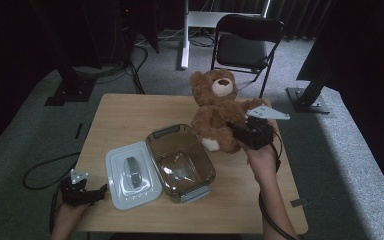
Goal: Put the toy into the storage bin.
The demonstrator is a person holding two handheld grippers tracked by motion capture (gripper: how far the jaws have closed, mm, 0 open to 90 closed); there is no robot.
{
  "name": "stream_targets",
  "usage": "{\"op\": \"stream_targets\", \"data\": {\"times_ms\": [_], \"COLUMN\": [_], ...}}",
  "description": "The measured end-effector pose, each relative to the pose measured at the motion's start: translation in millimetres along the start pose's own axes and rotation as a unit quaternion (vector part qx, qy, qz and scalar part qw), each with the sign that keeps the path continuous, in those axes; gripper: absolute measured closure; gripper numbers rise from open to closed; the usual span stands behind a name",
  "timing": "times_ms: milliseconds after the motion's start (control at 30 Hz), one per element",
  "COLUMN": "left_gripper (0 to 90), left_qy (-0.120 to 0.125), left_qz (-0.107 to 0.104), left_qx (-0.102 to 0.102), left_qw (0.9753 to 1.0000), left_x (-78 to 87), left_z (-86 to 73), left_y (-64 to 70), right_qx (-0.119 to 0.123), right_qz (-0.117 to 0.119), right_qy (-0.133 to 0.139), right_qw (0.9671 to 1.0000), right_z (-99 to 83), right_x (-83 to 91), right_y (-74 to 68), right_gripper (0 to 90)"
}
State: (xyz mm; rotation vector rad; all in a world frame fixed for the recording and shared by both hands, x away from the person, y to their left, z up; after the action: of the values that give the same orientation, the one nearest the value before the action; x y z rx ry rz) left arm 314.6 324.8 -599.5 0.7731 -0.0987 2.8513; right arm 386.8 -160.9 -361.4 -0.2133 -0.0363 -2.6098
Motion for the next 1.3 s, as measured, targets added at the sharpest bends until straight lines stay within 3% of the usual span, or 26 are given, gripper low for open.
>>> {"op": "stream_targets", "data": {"times_ms": [300, 433, 500, 700, 1067, 1300], "left_gripper": [1.8, 1.8, 1.8, 1.9, 1.8, 1.9], "left_qy": [0.000, 0.000, 0.000, 0.000, -0.001, 0.000], "left_qz": [0.000, 0.000, 0.000, 0.000, 0.000, 0.000], "left_qx": [0.000, 0.000, 0.000, -0.001, -0.001, -0.001], "left_qw": [1.0000, 1.0000, 1.0000, 1.0000, 1.0000, 1.0000], "left_x": [0.0, 0.0, 0.0, 0.0, 0.1, 0.0], "left_z": [0.0, 0.0, 0.0, 0.0, 0.0, 0.0], "left_y": [0.0, 0.0, 0.0, -0.1, -0.1, -0.1], "right_qx": [0.019, 0.011, 0.012, 0.022, 0.036, 0.046], "right_qz": [0.049, 0.084, 0.089, 0.115, 0.128, 0.125], "right_qy": [-0.002, 0.001, 0.000, -0.022, -0.069, -0.084], "right_qw": [0.9986, 0.9964, 0.9960, 0.9928, 0.9888, 0.9875], "right_z": [-6.8, -13.0, -14.4, -31.3, -66.5, -81.8], "right_x": [-3.8, -5.4, -5.9, -15.8, -33.8, -33.6], "right_y": [-44.8, -66.9, -71.0, -98.0, -117.2, -120.5], "right_gripper": [64.2, 64.2, 64.1, 64.1, 63.3, 63.2]}}
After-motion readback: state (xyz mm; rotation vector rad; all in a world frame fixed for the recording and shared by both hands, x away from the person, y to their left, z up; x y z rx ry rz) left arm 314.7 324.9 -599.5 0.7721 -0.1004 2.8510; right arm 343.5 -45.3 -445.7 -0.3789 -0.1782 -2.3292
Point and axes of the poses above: each handheld gripper's, and its own axes: x roughly backward along the jaws, z roughly out of its top, y roughly to its right, the point moved 6 cm from there along -x, roughly forward along the jaws, and after that the axes turned 15 degrees about y, right-handed, at the moved point
